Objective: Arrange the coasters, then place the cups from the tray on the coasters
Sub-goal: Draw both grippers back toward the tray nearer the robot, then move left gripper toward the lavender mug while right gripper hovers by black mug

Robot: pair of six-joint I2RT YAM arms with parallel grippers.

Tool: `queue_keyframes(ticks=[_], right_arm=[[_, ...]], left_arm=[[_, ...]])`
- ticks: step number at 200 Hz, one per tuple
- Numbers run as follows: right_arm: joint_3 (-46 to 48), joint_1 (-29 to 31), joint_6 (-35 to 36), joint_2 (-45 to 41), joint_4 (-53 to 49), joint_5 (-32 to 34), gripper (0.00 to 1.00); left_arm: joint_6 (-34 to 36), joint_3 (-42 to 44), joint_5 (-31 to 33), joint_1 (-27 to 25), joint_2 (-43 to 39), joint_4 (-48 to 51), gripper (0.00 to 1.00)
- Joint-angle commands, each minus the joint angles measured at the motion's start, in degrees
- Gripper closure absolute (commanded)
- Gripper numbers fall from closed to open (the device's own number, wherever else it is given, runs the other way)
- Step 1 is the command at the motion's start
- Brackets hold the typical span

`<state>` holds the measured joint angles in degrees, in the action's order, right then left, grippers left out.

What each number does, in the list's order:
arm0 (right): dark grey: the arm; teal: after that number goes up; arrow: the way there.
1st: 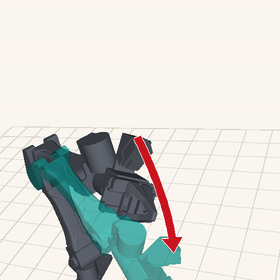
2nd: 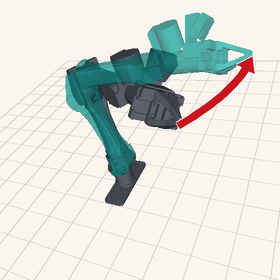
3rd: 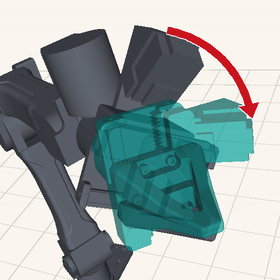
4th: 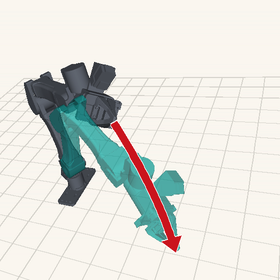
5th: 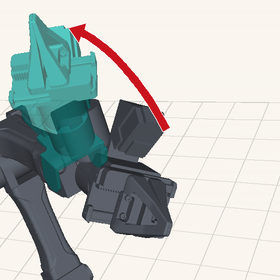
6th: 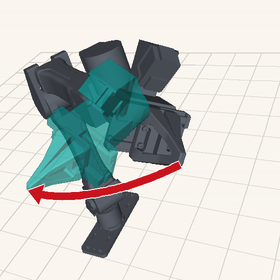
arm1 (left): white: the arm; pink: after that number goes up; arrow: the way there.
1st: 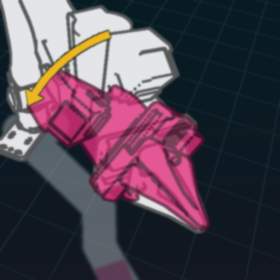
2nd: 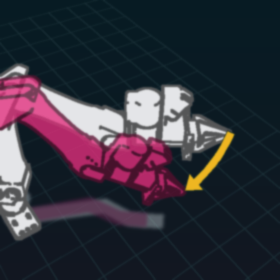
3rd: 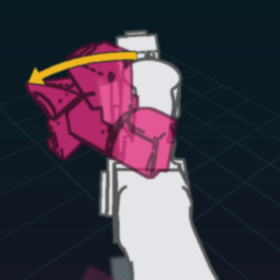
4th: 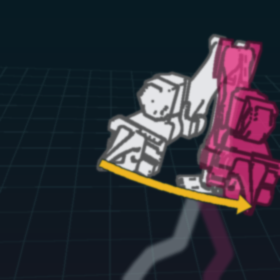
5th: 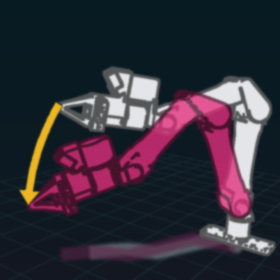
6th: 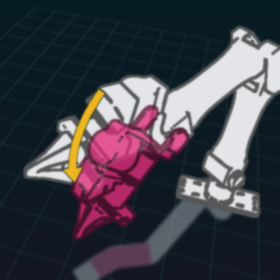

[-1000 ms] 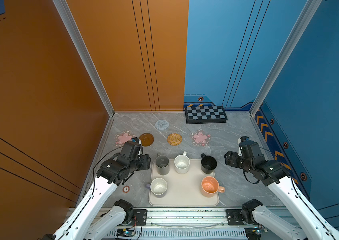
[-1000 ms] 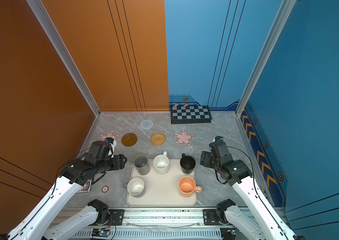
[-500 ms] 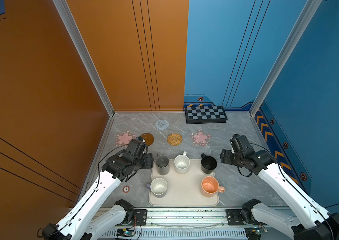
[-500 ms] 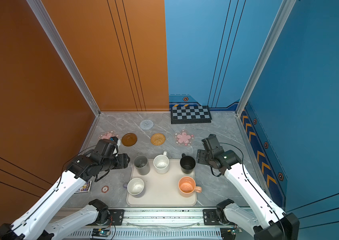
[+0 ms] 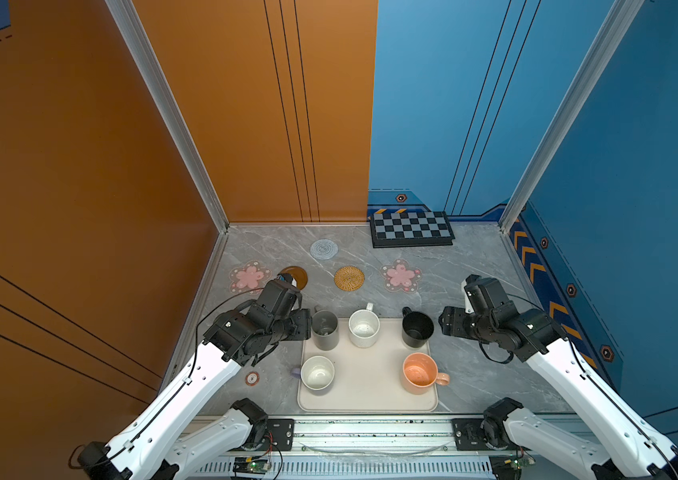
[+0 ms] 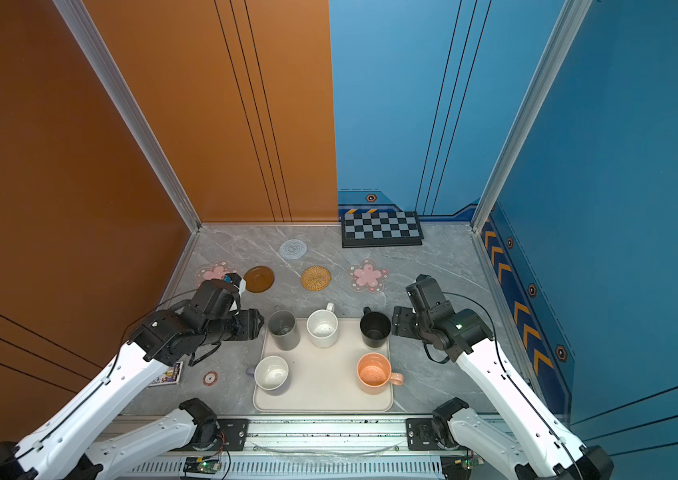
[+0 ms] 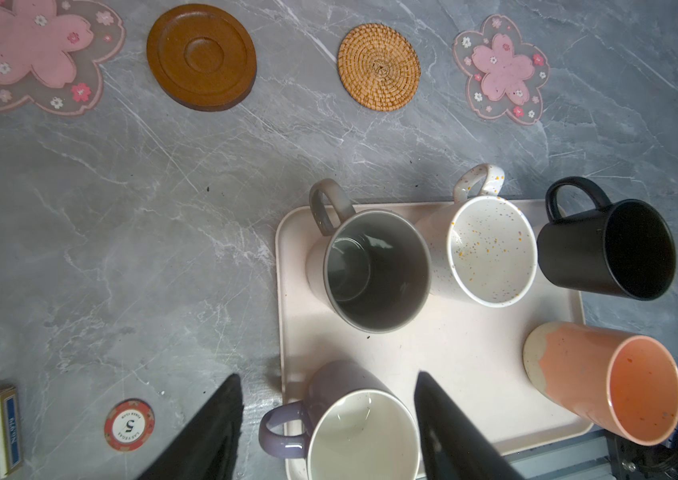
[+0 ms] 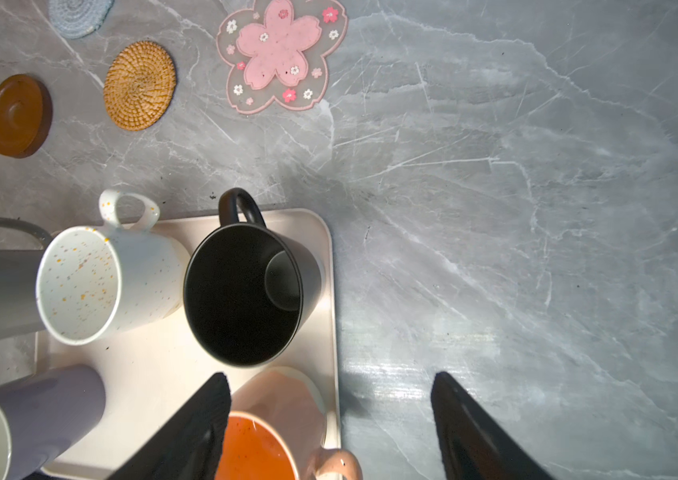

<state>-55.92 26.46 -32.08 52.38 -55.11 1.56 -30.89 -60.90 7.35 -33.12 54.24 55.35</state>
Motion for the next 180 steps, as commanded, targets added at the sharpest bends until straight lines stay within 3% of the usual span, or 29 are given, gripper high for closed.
queue_keyframes(ticks=[1, 27, 57, 120, 180], right_arm=[[0.6, 0.4, -4.0, -3.5, -6.3, 0.0, 0.21], [2.5, 1.5, -8.3, -4.1, -8.9, -2.9, 0.22], [1.4, 4.7, -12.7, -6.9, -9.9, 0.5, 0.21], [-3.8, 5.8, -11.6, -1.7, -10.5, 4.3, 0.21], [-7.2, 5.9, -8.0, 1.6, -9.3, 9.2, 0.20]], left_arm=[[2.8, -2.1, 2.2, -0.5, 1.0, 2.6, 0.34], [6.2, -2.9, 4.1, -0.7, 3.7, 2.4, 0.34], [8.4, -5.0, 8.4, -0.8, 6.6, 2.4, 0.34], [8.1, -8.6, 2.4, -0.2, 11.1, 2.3, 0.34], [8.3, -5.9, 0.1, 1.0, 8.7, 2.4, 0.35]])
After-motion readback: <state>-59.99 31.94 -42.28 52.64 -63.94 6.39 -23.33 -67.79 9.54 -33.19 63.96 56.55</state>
